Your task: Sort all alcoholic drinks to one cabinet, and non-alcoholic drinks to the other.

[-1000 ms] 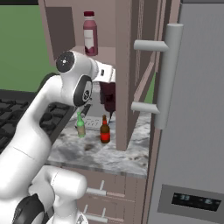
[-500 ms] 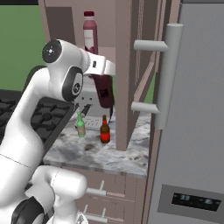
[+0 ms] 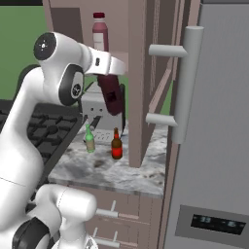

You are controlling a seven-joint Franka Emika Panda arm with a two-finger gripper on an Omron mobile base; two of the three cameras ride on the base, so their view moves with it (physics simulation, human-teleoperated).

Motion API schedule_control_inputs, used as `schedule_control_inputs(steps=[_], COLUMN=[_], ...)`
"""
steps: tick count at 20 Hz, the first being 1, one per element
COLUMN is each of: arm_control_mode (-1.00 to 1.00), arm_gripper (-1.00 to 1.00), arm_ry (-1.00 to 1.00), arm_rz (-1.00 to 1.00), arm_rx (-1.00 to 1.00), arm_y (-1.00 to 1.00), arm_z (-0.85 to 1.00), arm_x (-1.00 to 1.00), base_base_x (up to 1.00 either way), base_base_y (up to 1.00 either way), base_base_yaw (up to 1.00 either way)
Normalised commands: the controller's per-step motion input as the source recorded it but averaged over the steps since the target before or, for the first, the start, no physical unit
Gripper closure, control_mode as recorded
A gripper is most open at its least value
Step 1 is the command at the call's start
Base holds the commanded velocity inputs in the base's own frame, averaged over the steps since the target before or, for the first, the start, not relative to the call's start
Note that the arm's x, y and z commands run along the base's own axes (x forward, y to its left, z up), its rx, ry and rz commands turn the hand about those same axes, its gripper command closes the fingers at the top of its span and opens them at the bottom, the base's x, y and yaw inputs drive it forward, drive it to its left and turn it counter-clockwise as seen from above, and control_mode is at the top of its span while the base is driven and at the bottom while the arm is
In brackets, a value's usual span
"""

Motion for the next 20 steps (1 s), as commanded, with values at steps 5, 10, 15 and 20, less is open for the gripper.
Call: schedule_control_inputs(steps=[5,10,15,20], arm_control_mode=[-1.0,-1.0,-1.0,-1.0], arm_gripper=[1.0,1.0,1.0,1.0], arm_ry=[0.0,0.0,0.0,0.0], arm_rz=[0.0,0.0,0.0,0.0], arm_rx=[-0.01,0.0,0.0,0.0], arm_y=[0.03,0.04,0.03,0.05], arm_z=[0.33,0.28,0.25,0.2], arm_x=[-0.13,-0.08,-0.09,-0.04], base_base_x=[0.0,0.0,0.0,0.0], base_base_y=[0.0,0.0,0.0,0.0], base_base_yaw=[0.0,0.0,0.0,0.0])
